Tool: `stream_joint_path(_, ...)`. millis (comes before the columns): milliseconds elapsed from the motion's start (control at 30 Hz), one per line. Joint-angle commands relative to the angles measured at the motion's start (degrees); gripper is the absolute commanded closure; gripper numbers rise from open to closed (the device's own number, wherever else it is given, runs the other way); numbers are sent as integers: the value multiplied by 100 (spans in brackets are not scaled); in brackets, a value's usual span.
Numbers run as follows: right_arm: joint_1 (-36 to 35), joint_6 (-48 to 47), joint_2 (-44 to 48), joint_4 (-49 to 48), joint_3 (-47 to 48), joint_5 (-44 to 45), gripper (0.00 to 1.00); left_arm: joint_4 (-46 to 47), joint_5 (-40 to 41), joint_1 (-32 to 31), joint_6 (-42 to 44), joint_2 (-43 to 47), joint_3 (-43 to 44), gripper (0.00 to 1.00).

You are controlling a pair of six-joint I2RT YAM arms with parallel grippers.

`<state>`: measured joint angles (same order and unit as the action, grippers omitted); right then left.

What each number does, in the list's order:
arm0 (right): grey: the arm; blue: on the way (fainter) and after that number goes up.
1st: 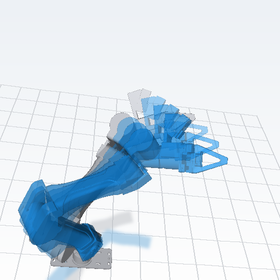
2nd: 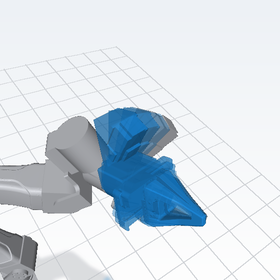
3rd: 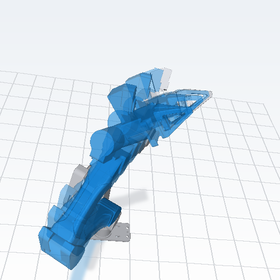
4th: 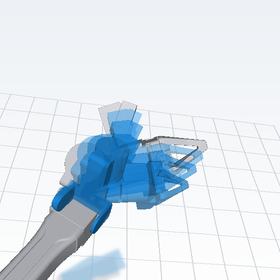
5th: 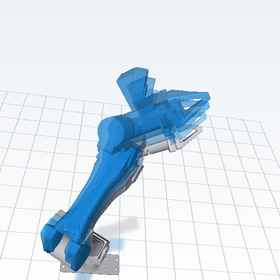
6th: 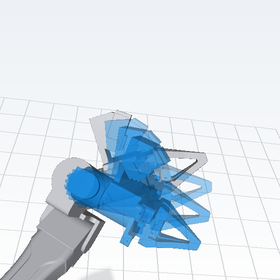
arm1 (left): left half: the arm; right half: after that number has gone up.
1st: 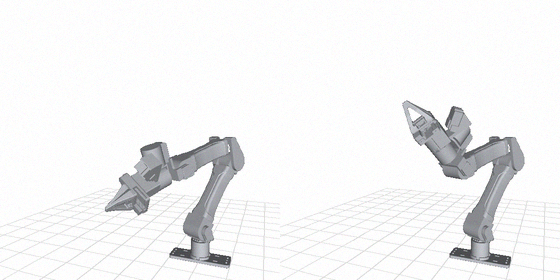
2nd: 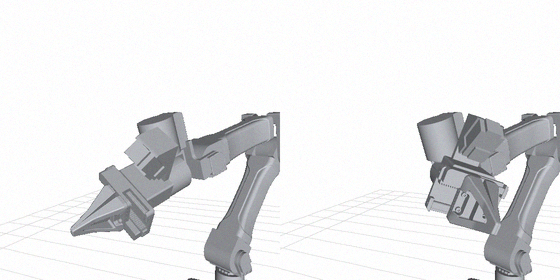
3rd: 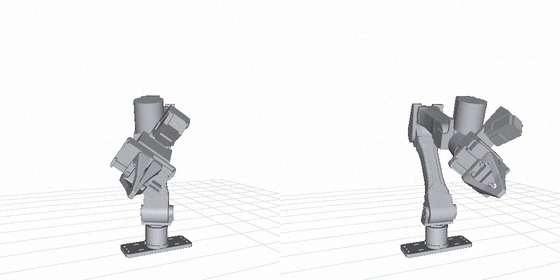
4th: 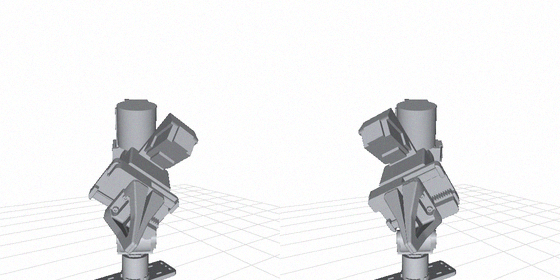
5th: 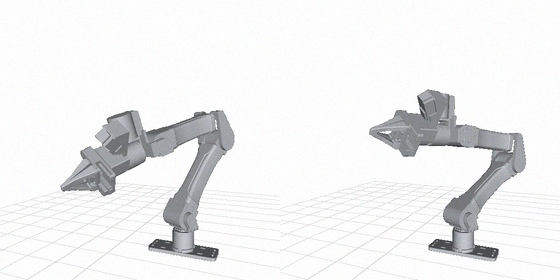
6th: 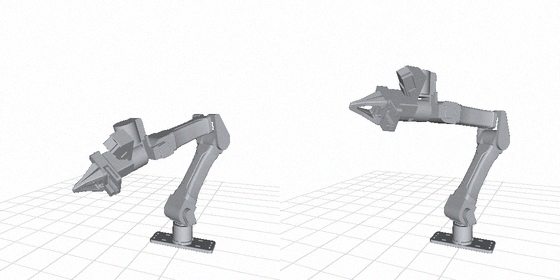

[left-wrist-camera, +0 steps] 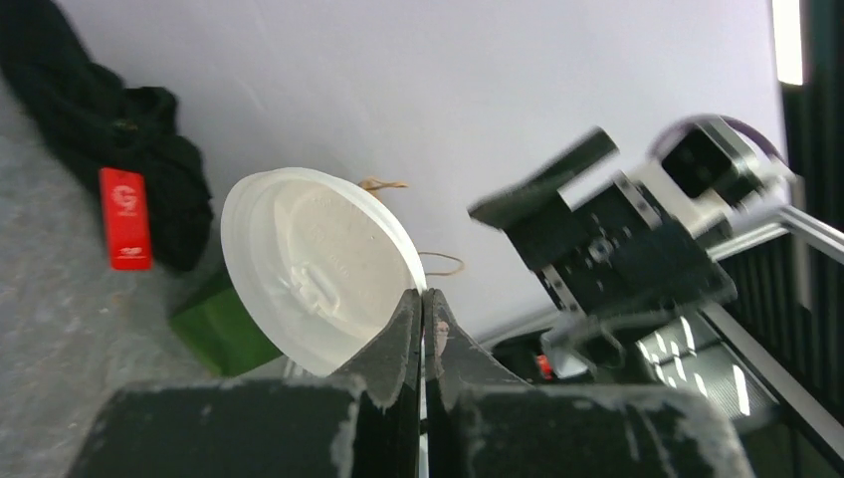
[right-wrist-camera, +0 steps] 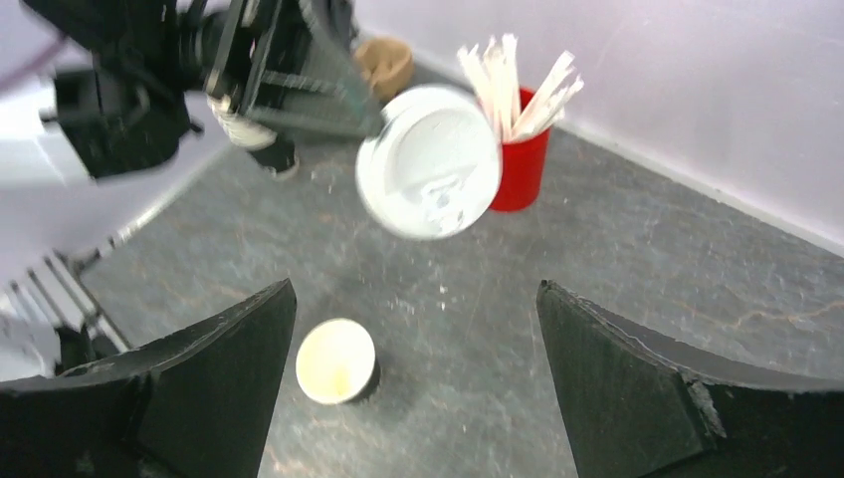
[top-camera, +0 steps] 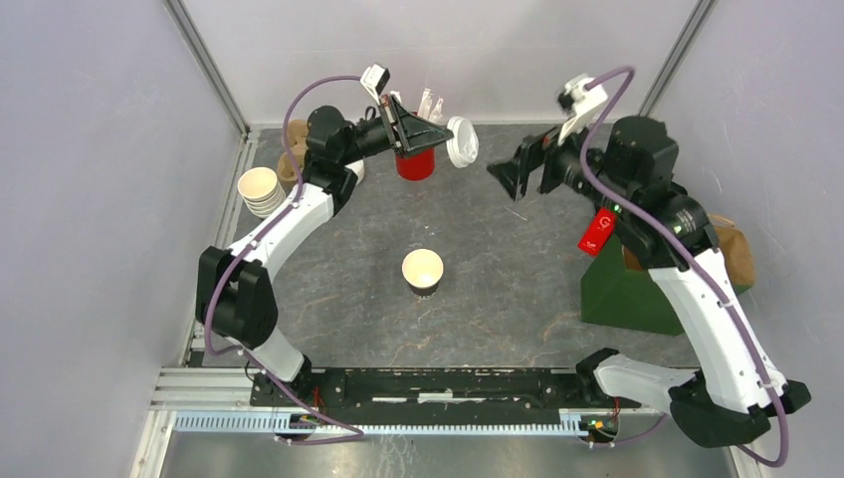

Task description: Pack the takeout coffee

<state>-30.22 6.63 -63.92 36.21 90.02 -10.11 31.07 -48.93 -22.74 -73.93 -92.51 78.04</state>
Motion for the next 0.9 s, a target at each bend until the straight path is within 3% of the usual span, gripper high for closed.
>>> stream_joint_path(0, 732, 1168, -337, -631, 402, -1292, 2, 2670, -378, 7, -1966, -50, -177, 98)
stream_joint_path(200, 884, 2098, -454, -1409, -93, -2093, 2, 2861, -357, -62, -2242, -8, -279, 98)
stream_joint_path(433, 851, 1880, -446, -1687, -357, -2337, 2, 2447, -305, -182, -2073, 84, -398, 98)
stream_joint_path(867, 745, 1300, -541, -1026, -215, -1576, 4, 2535, -131, -648, -2064, -119, -295, 98)
